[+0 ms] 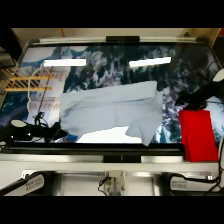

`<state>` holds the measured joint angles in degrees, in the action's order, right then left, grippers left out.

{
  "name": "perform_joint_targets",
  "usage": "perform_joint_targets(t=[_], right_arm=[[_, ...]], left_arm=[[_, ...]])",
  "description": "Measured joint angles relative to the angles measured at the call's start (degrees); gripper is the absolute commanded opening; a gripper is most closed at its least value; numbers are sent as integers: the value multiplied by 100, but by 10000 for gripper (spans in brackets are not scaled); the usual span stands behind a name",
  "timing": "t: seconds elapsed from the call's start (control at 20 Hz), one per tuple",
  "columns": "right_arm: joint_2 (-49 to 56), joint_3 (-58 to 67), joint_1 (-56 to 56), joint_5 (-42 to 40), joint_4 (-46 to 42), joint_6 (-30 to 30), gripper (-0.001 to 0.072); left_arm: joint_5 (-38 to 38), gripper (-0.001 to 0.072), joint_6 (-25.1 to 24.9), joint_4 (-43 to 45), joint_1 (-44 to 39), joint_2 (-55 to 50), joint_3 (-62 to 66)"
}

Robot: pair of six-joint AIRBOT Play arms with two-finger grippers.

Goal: Fold the shirts.

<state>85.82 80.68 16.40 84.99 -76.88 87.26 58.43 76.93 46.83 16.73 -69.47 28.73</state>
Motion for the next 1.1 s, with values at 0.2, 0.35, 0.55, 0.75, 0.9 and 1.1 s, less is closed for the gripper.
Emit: perform_joint_targets(t=[0.2,0.35,0.55,0.75,0.9,1.1], right_arm=[[-2,-455,-20,-205,17,-55,550],[2,-1095,-44,-726,323,-98,550],[4,-1805,-55,-1427,870,-234,550],[4,-2260,-55,-1915,1178,-304,408],[9,-2415,-57,-2214,1370,-352,320],[131,-2481,-278,-2452,1534,-334,57]], left_arm=[[-59,29,2,-20,-70,2,17],[7,28,-48,35,-87,46,72],[166,27,-210,-2,-94,212,105],[236,27,-256,-24,-92,319,116],[262,27,-260,-33,-92,345,116],[273,26,-269,-35,-92,358,116]])
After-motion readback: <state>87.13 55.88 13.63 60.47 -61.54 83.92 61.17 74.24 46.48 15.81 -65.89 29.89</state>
